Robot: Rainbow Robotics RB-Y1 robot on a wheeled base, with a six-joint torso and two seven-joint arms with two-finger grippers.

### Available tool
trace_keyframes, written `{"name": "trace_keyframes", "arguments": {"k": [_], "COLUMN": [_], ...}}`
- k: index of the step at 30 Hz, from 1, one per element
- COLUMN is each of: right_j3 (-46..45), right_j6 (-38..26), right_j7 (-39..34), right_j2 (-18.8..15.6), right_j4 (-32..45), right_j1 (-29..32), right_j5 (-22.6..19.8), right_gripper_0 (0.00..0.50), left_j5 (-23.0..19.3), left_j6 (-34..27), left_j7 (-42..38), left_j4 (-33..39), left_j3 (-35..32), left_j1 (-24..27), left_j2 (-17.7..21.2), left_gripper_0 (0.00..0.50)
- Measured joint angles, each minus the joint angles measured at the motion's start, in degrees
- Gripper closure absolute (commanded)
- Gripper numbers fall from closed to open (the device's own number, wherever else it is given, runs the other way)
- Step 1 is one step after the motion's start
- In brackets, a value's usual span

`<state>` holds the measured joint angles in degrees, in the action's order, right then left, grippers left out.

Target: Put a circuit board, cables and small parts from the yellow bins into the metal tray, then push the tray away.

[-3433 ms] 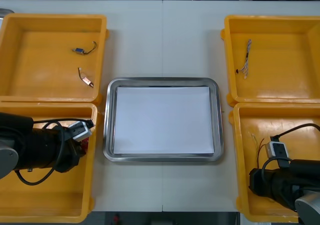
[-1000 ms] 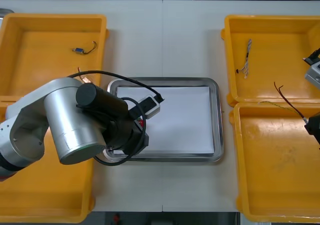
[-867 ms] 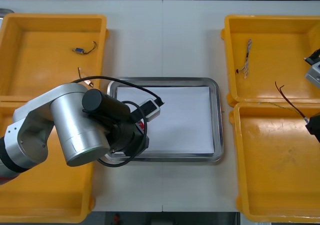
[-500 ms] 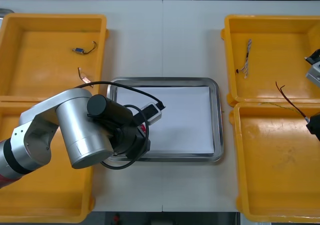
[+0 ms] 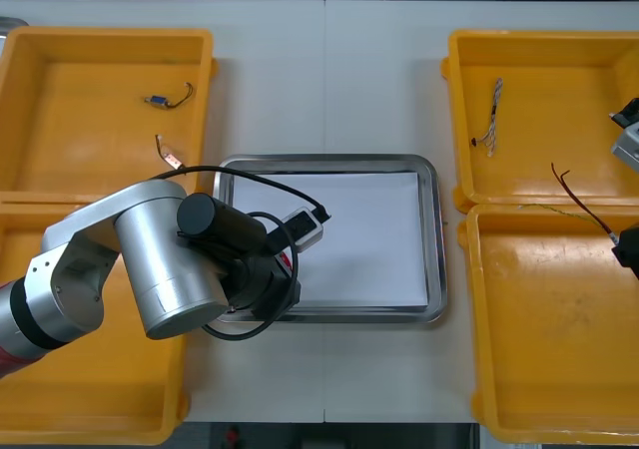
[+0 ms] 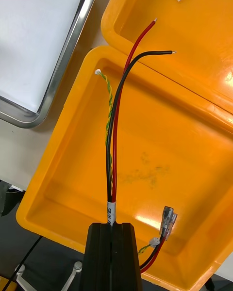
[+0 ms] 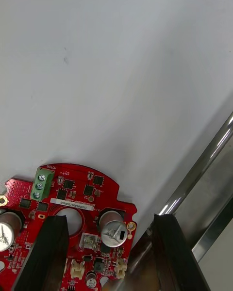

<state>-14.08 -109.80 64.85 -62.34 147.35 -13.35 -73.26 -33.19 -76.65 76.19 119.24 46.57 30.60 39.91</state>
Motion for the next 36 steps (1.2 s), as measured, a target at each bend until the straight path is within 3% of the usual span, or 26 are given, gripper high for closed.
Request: {"name": "trace_keyframes", "arguments": {"k": [4,9,17,23,29,36], "right_j3": [0.0,0.99,15.18,30.97,43.19,53.96], "right_j6": [0.0,0.0,-0.01,-0.02,0.41,6.49], "right_j7": [0.03,3.49,3.51,3.51,3.71,15.44], "right_j2": [0.0,0.0,0.1,4.0,10.04,15.33], "right_j4": [-0.04,-0.32,-0.93,-1.99,-5.93,-11.11], "right_j1": [-0.11,-2.16,-14.99,-26.31,-31.32,-33.03], "right_j5": [-0.02,-1.74,-1.31,6.67,13.19,21.54], "right_gripper_0": [0.5,0.5,0.5,0.496,0.493,0.493], "left_j5": [-0.1,-3.41,-9.74,-12.6,-14.23,-14.97], "left_j6": [-0.74,-9.45,-21.56,-24.91,-25.6,-25.4], "left_j7": [0.0,0.0,-0.07,-1.91,-3.49,-3.49], "left_j4": [0.2,1.91,3.35,3.38,1.57,-7.55], "left_j3": [-0.93,-8.2,-20.85,-26.21,-31.47,-37.87], "left_j1": [0.26,1.25,5.49,8.63,8.85,8.89], "left_j2": [-0.22,-2.3,-4.66,-4.39,-1.51,2.22], "left_gripper_0": [0.0,0.0,0.0,0.0,0.0,0.0]}}
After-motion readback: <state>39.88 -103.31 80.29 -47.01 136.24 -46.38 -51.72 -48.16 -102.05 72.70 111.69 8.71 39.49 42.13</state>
